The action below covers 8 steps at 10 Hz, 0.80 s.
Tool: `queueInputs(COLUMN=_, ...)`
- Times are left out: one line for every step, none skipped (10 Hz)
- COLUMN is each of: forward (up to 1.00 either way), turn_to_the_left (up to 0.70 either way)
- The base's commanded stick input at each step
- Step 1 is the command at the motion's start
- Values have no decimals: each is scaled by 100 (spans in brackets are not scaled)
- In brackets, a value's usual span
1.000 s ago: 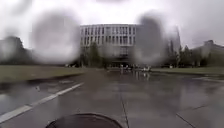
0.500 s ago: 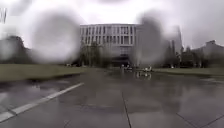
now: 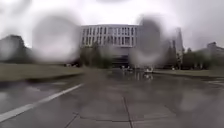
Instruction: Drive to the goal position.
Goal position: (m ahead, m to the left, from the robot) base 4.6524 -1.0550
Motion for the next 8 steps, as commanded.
queueInputs(forward=70, turn_to_the_left=-4)
queueInputs(forward=70, turn_to_the_left=-14)
queueInputs(forward=70, turn_to_the_left=-32)
queueInputs(forward=70, turn_to_the_left=-12)
queueInputs(forward=70, turn_to_the_left=0)
queueInputs(forward=70, turn_to_the_left=0)
queueInputs(forward=70, turn_to_the_left=0)
queueInputs(forward=70, turn_to_the_left=0)
